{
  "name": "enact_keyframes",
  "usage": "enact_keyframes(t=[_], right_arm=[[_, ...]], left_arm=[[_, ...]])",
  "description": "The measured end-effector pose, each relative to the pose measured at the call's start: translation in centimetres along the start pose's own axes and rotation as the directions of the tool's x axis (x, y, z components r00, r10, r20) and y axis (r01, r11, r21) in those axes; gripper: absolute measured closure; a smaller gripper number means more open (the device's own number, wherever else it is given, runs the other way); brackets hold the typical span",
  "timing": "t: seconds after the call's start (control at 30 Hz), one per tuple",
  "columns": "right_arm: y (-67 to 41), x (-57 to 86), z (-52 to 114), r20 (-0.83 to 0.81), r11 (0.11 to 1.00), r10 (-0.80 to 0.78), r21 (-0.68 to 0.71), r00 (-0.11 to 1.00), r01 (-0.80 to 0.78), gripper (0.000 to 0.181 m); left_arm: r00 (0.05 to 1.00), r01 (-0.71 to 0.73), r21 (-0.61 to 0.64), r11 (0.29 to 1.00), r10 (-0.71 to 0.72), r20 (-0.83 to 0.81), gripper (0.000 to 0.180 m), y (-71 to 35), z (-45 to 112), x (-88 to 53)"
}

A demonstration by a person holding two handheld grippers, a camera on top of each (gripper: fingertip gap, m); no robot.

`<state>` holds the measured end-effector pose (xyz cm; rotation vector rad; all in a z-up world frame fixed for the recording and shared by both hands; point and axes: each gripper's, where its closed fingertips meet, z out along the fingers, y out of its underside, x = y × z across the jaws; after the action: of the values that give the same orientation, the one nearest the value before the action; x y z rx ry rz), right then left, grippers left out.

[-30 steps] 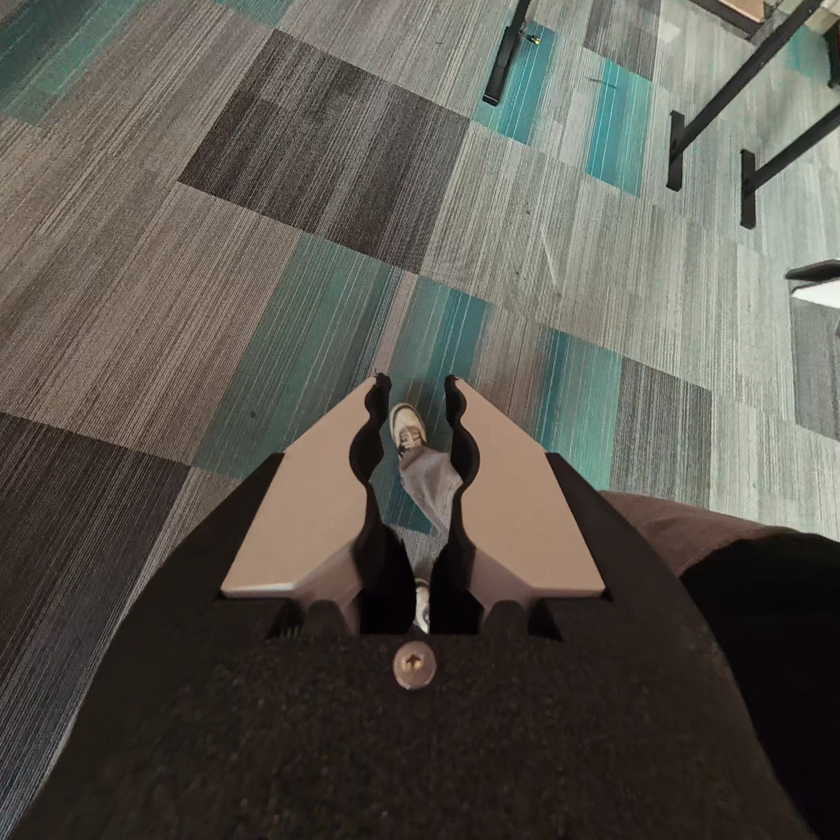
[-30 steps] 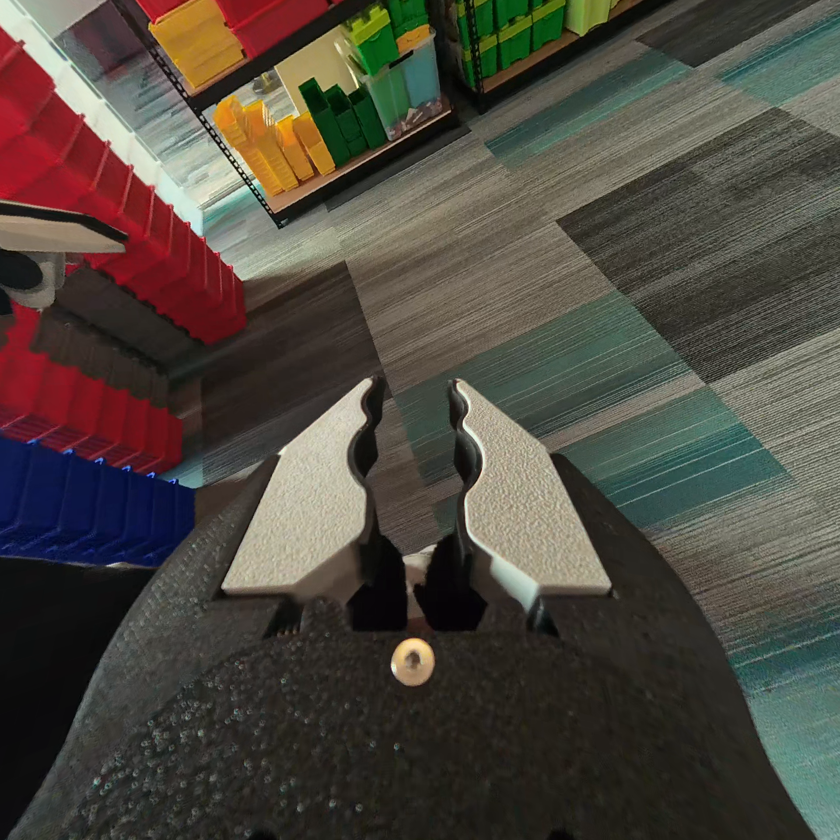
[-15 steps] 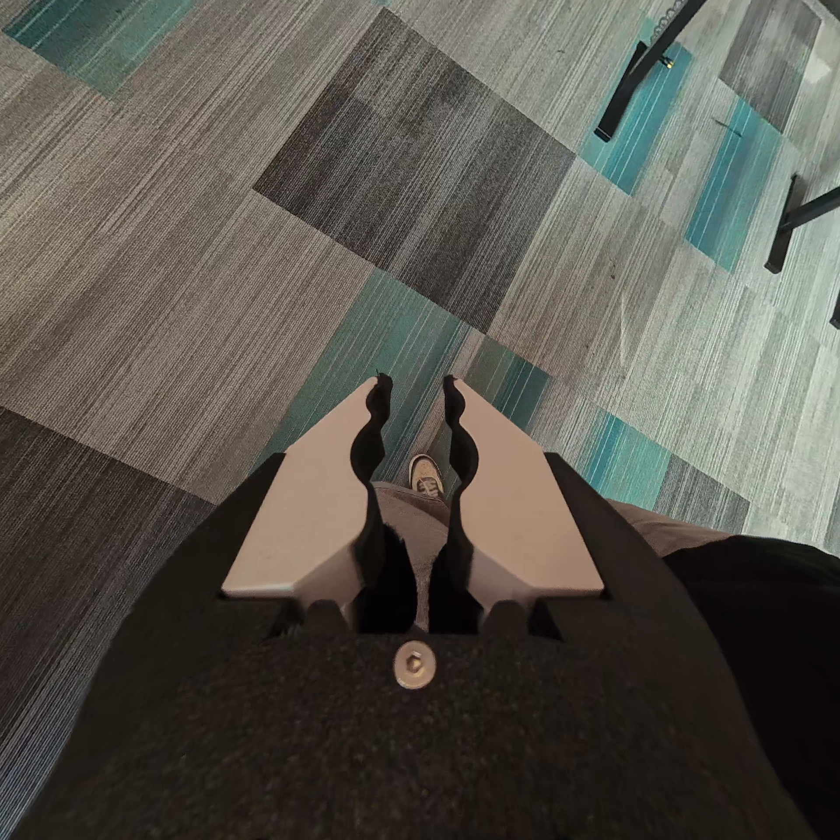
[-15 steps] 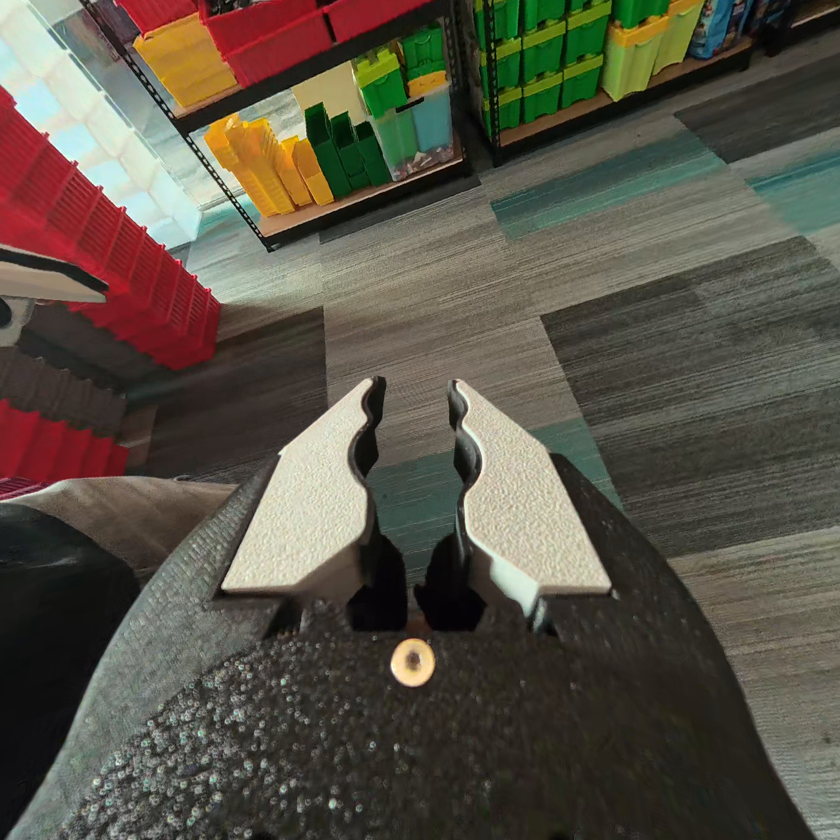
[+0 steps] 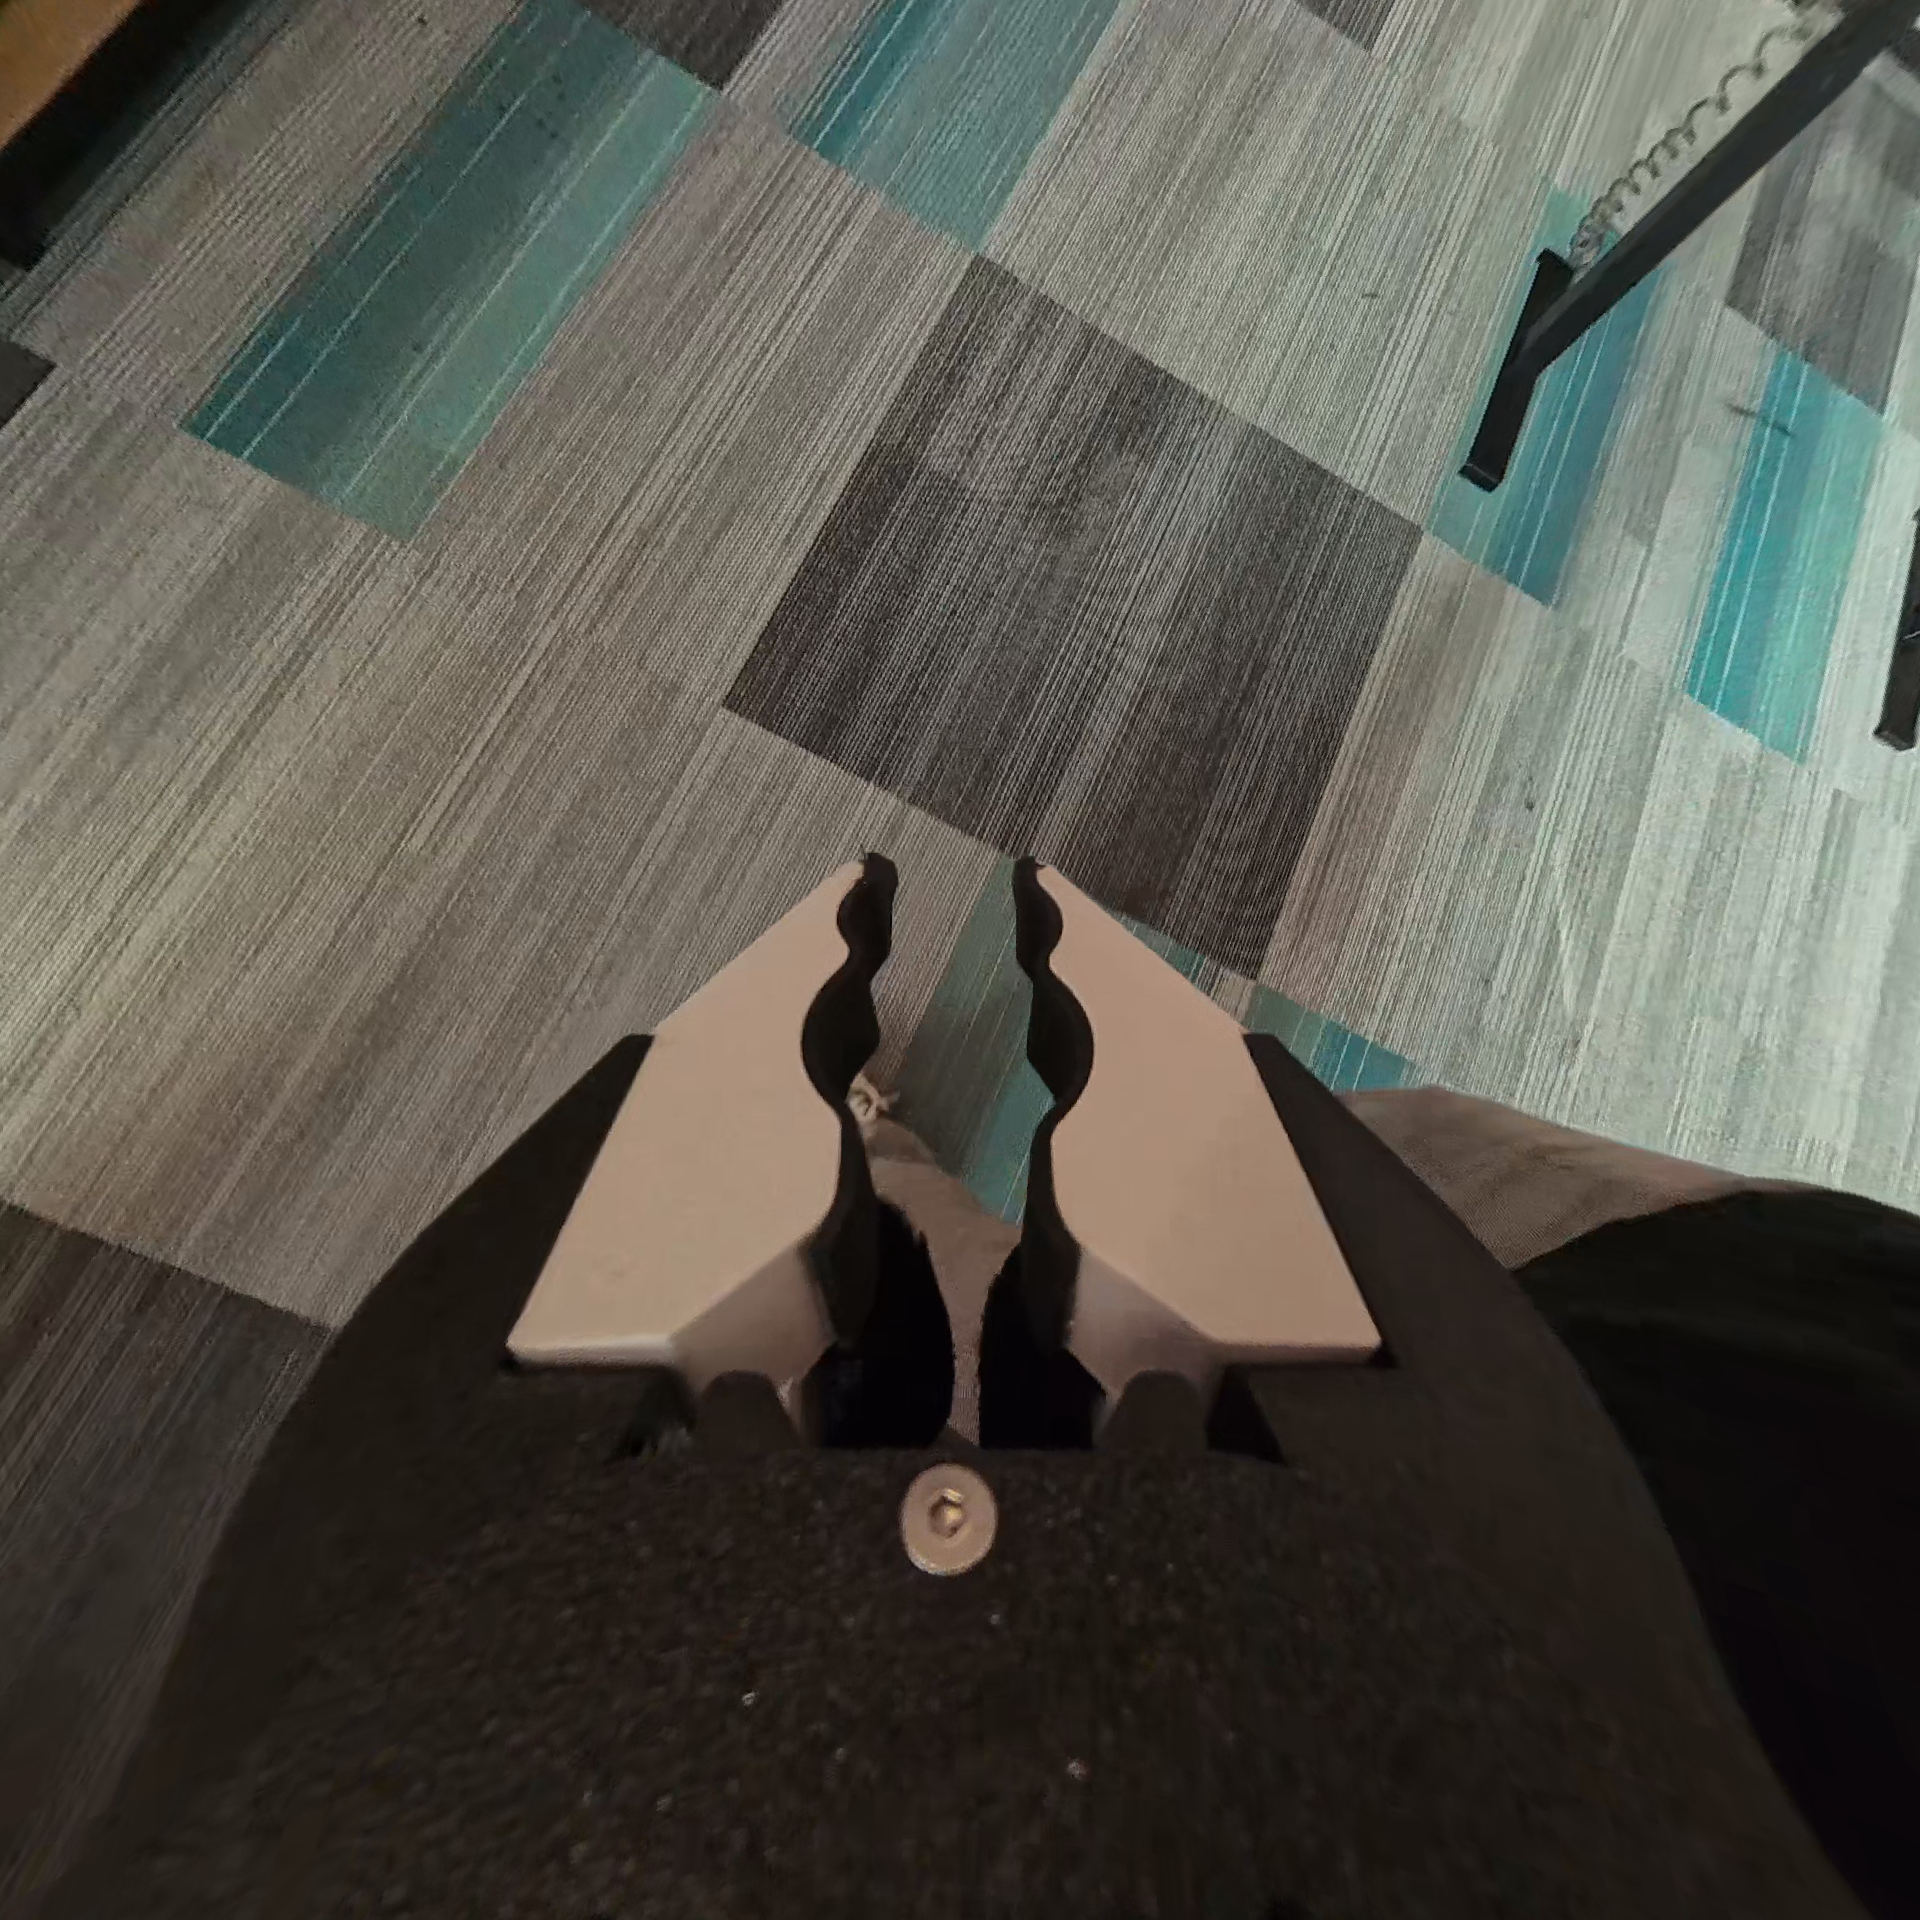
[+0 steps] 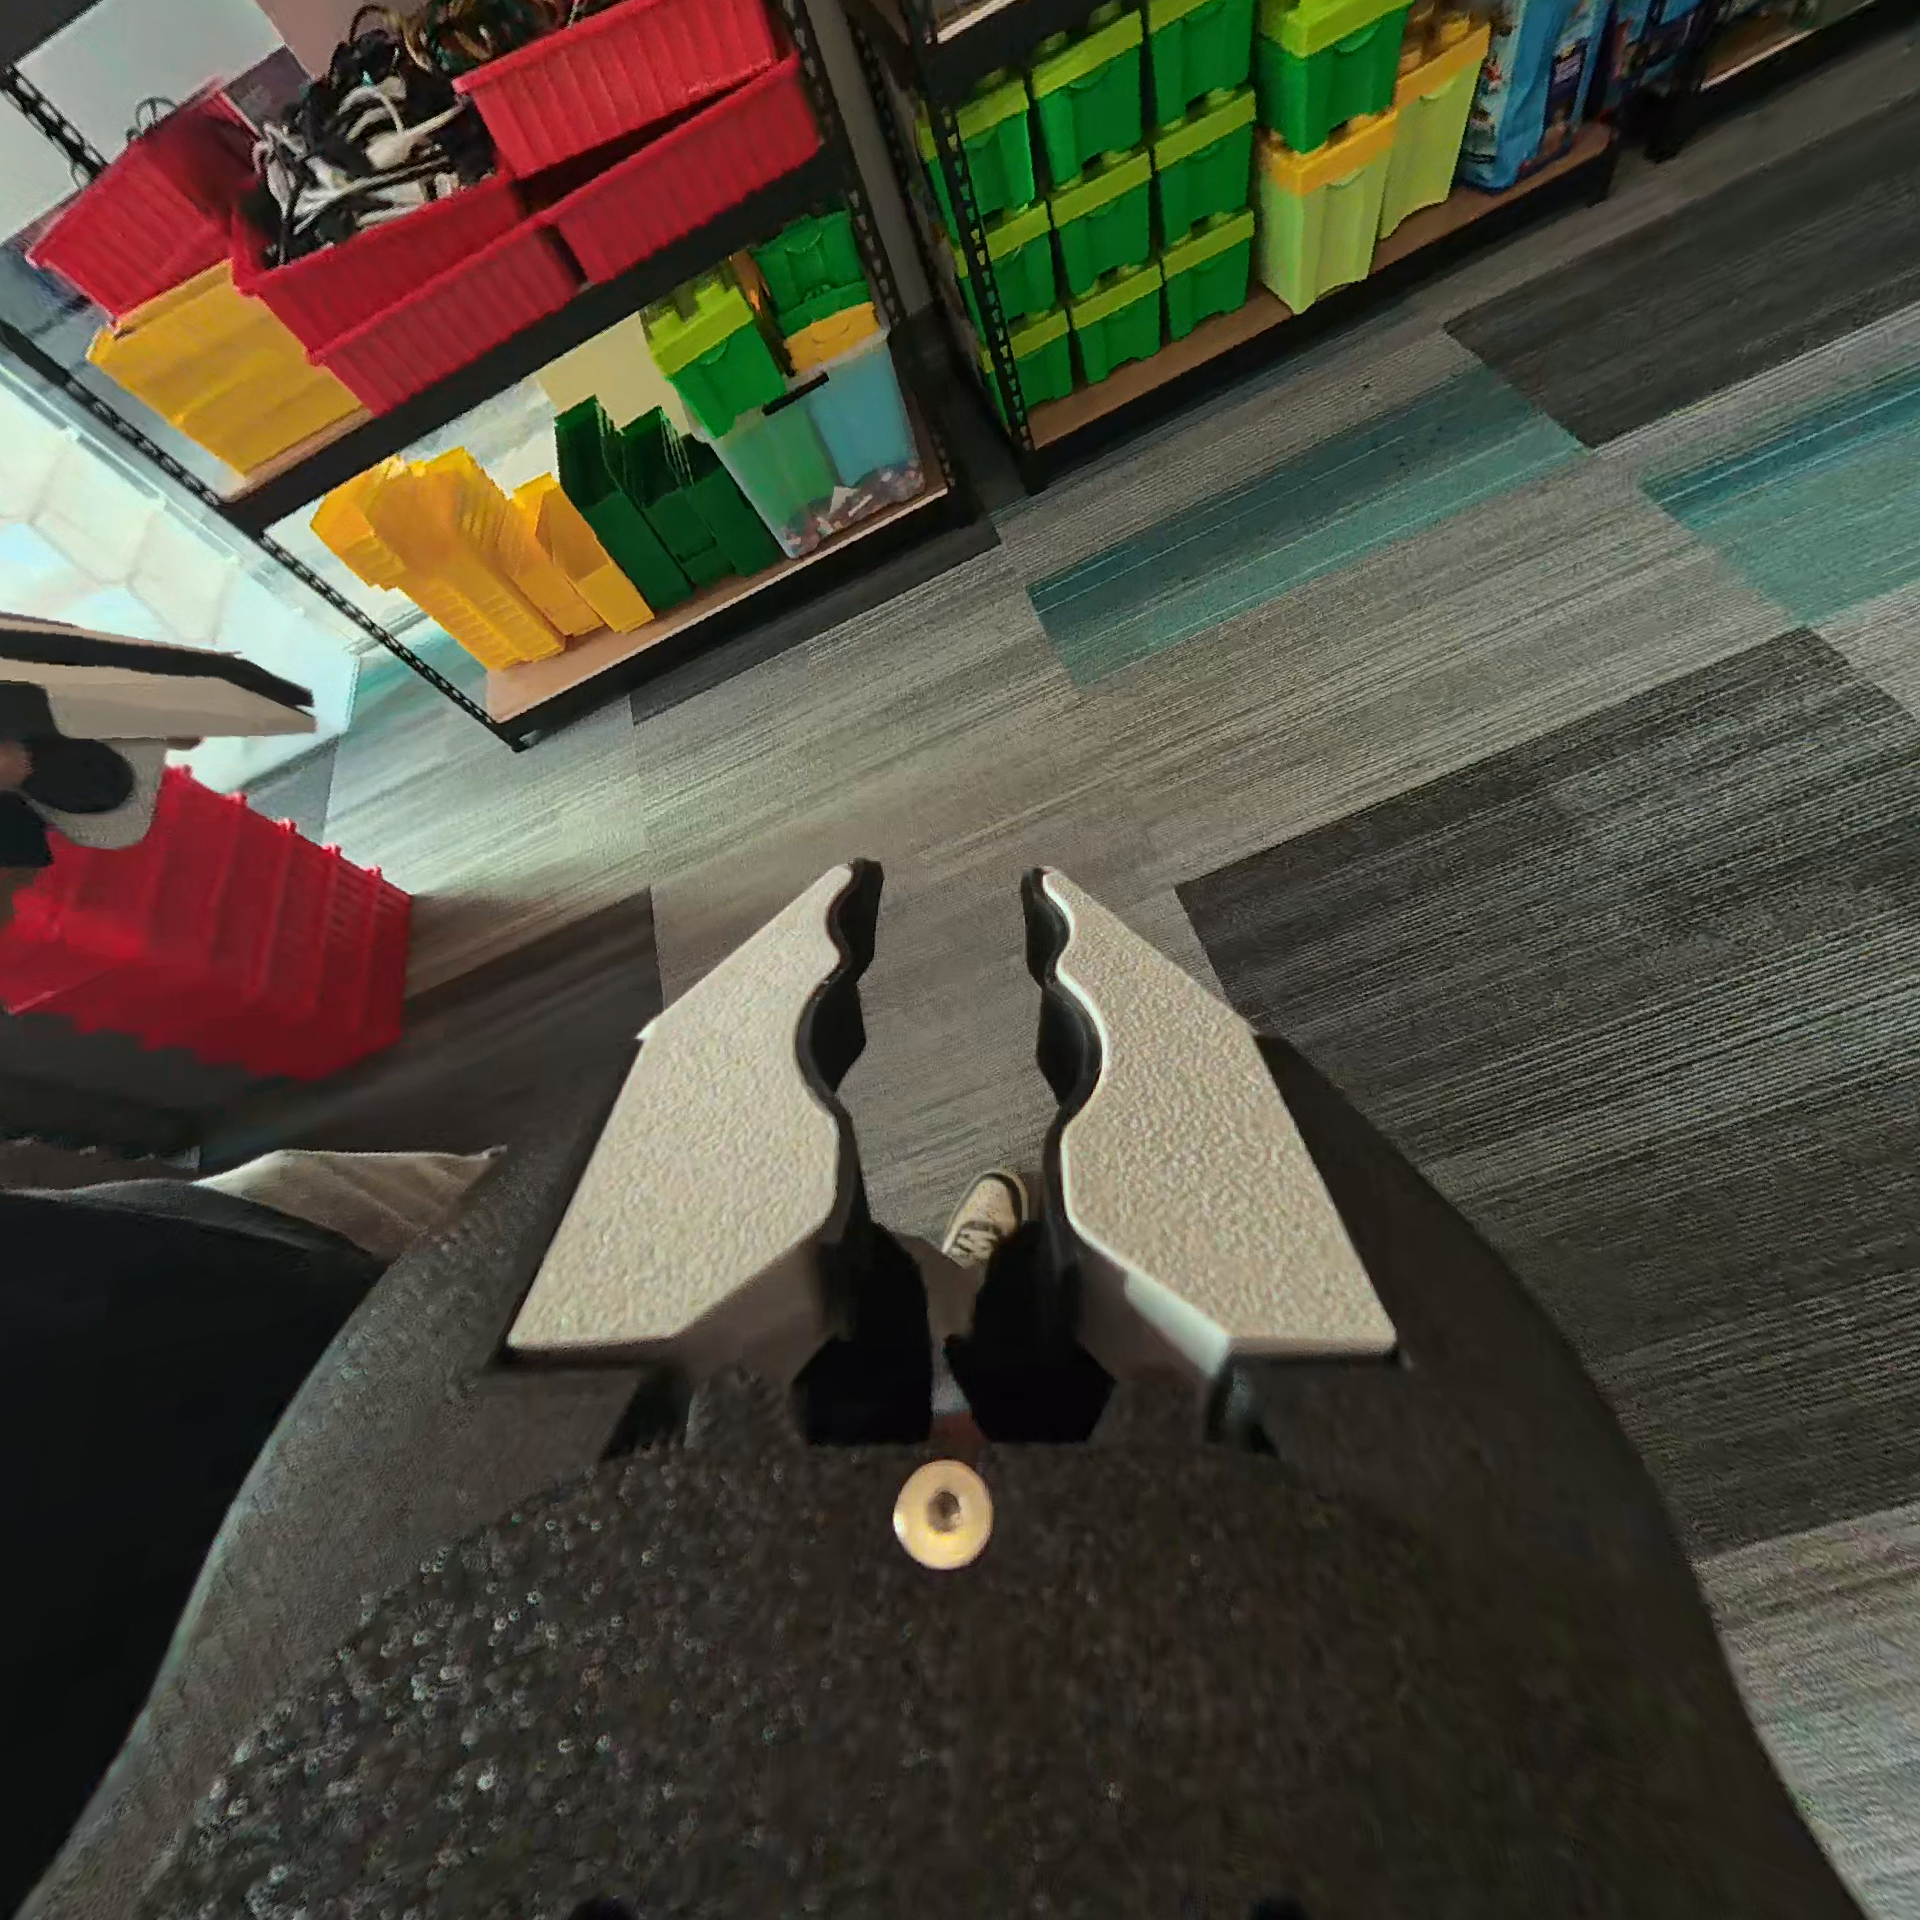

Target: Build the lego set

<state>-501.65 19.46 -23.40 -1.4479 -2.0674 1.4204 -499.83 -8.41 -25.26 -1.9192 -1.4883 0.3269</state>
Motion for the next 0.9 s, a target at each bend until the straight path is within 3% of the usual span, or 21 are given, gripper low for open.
enact_keyframes(t=[0.33, 0.53, 0.9], right_arm=[[-12.5, 9.0, 13.2, -0.104, 0.999, 0.028, 0.020, 0.994, -0.026, 0.153], [-18.3, 20.7, 22.7, -0.142, 0.994, 0.108, 0.032, 0.984, -0.104, 0.153], [-39.5, 44.8, 33.7, -0.243, 0.994, 0.066, 0.106, 0.968, -0.041, 0.151]], left_arm=[[0.984, -0.152, -0.003, 0.988, 0.151, -0.099, 0.158, -20.9, 14.0, -9.2], [0.968, -0.212, 0.008, 0.977, 0.211, -0.132, 0.158, -33.6, 27.2, -9.3], [0.921, -0.318, -0.026, 0.948, 0.302, -0.246, 0.158, -60.3, 48.4, -4.7]])
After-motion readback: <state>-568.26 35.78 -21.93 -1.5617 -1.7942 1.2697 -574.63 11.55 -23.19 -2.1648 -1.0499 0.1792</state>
